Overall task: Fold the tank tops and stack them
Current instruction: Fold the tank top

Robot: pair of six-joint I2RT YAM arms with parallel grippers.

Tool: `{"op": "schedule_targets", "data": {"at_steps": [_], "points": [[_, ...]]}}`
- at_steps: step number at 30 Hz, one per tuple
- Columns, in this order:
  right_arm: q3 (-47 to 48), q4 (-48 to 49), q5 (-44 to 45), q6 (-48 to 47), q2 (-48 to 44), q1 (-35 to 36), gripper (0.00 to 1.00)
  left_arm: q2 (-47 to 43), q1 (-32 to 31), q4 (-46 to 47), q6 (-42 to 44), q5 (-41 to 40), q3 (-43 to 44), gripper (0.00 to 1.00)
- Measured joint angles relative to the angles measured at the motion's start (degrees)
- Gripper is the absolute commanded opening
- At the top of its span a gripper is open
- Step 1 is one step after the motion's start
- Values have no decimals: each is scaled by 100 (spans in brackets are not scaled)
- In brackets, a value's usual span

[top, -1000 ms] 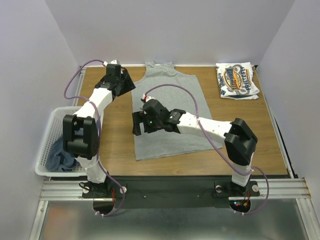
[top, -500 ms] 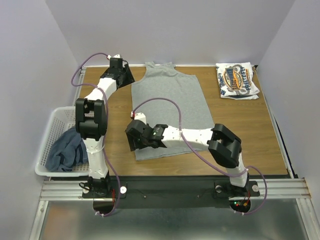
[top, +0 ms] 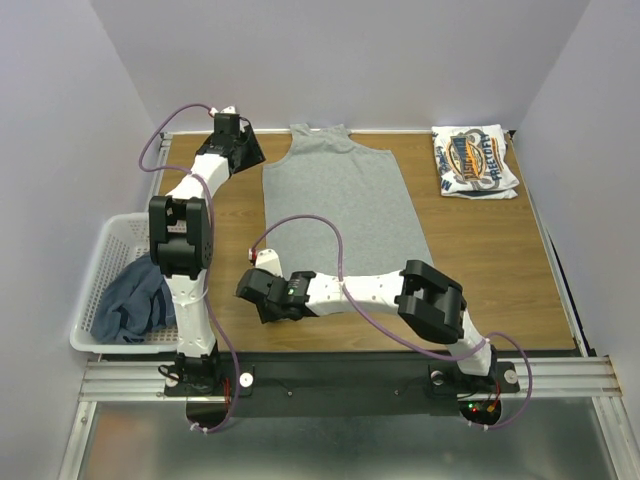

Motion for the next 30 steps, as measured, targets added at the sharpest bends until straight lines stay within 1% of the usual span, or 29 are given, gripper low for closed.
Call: {"op": "schedule_targets", "data": {"at_steps": [18,21,25,30], "points": [[26,-199,199,122,177,98,38,2,76,39,-24,214,0,59],[63,-216,227,122,216,125,33,4,87,39,-33,238,0,59],[72,-249,251,125,223,133,24,7,103,44,-37,258,0,59],[72,-275,278,125,223,133,17,9,111,50,-39,291,0,59]]}}
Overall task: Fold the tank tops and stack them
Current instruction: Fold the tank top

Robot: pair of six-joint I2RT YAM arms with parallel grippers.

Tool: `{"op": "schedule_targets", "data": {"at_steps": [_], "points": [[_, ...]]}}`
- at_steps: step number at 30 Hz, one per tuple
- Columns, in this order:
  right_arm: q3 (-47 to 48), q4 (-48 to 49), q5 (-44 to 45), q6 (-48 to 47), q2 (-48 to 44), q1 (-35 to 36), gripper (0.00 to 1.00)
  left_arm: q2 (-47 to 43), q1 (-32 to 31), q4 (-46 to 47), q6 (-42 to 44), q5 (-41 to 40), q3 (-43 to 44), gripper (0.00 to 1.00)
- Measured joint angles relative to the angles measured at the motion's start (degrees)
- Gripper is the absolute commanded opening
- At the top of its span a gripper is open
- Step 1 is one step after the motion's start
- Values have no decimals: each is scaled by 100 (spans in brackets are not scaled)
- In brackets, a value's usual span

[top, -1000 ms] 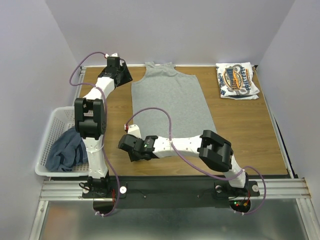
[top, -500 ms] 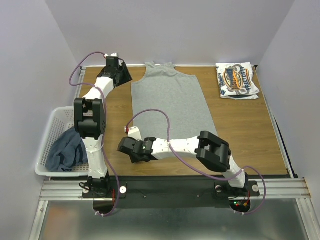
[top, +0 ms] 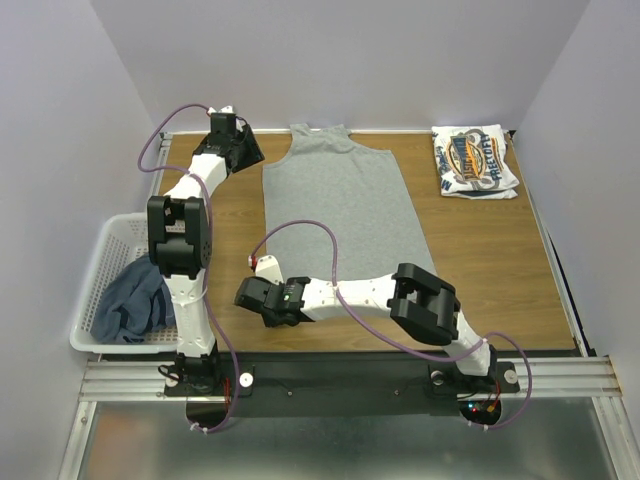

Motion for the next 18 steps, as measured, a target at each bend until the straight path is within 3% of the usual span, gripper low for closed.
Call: {"op": "schedule_targets", "data": {"at_steps": [7,18], "points": [[-103,35,-7,-2,-55,0,10,0,15,63,-4,39,0,59],[-1191,249,-313,-63,-824,0,10,107,39,160,-186,-184,0,58]]}}
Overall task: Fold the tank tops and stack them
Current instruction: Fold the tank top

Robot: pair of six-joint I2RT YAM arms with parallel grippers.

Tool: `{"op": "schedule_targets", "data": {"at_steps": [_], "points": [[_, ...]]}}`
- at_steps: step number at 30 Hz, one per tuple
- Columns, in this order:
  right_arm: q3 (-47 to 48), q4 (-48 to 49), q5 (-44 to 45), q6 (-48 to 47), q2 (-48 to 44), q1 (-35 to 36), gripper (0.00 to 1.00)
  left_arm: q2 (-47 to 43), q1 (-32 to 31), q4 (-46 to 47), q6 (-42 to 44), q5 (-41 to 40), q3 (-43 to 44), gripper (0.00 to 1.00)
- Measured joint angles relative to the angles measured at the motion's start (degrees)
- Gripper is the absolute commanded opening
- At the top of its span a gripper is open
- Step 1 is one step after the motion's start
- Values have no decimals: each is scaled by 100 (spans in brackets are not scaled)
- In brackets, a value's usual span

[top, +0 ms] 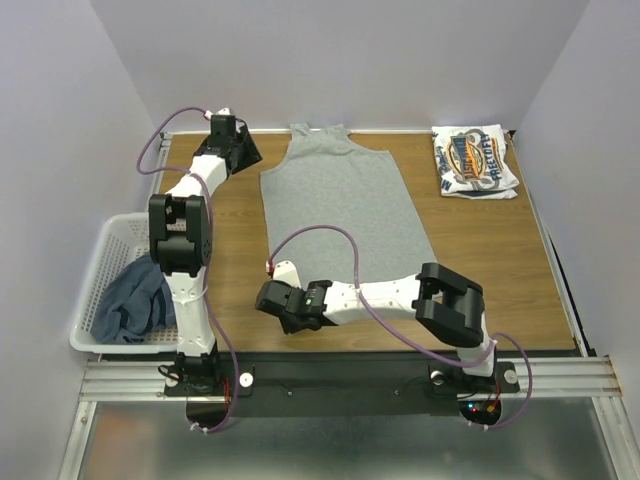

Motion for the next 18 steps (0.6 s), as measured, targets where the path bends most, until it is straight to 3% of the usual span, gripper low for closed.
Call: {"op": "schedule_targets", "data": {"at_steps": [18], "points": [[-402,269,-260,66,-472,0,9,431,-168,59,-120,-417,-129,52]]}}
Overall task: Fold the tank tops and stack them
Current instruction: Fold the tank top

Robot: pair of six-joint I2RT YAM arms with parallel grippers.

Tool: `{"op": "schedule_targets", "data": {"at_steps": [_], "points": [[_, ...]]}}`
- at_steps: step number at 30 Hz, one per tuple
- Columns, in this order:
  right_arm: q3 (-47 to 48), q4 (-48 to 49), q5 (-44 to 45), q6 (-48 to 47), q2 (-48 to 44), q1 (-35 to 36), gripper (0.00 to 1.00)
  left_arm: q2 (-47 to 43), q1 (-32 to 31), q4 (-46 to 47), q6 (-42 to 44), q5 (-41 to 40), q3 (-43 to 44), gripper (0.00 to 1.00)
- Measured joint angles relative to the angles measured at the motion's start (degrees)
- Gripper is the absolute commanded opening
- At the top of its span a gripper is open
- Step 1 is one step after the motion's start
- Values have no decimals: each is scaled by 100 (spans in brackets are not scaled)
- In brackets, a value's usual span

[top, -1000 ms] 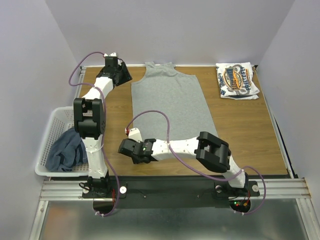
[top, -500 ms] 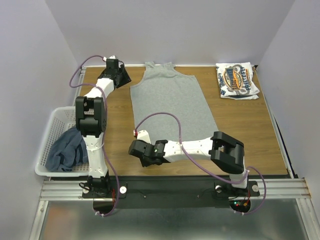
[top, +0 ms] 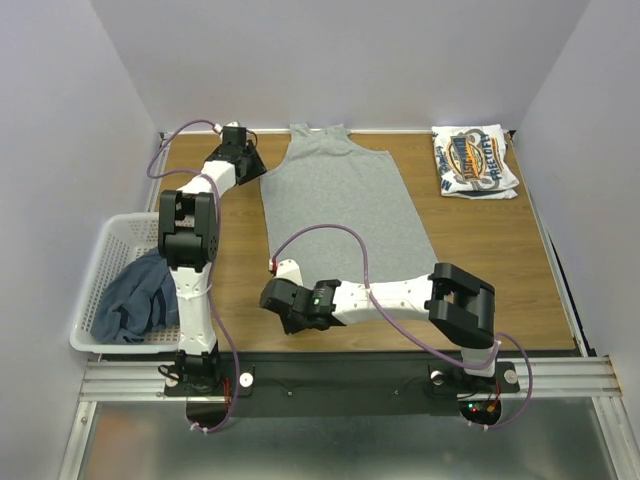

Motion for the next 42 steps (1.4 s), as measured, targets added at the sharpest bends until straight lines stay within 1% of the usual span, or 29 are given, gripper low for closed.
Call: {"op": "schedule_targets", "data": {"at_steps": [4,10,15,18,19,21,23,24,25,28,42], "points": [[0,28,-20,15,-59,0,9,149,-50,15,0,-39,0,49],[0,63,-28,42,-96,-2,9,289,-136,46,-4,-105,0,47],[-2,66,-63,42,-96,-11,9,291,-151,44,-20,-260,0,41],[-2,68,-81,42,-96,-11,9,297,-151,39,-33,-317,0,34],[-4,68,-85,42,-98,-11,9,299,-151,35,-42,-332,0,29],[-4,68,-87,44,-105,-11,9,302,-151,28,-55,-350,0,24],[-4,70,-87,46,-129,-11,9,302,-151,28,-61,-361,0,12],[-15,83,-90,46,-149,-11,9,302,-151,26,-63,-365,0,11],[-39,94,-92,46,-175,-11,9,304,-151,26,-66,-369,0,4],[-116,111,-111,59,-262,-13,9,304,-151,26,-83,-387,0,0],[-345,310,-284,61,-376,-24,8,304,-173,26,-105,-520,0,0]]}}
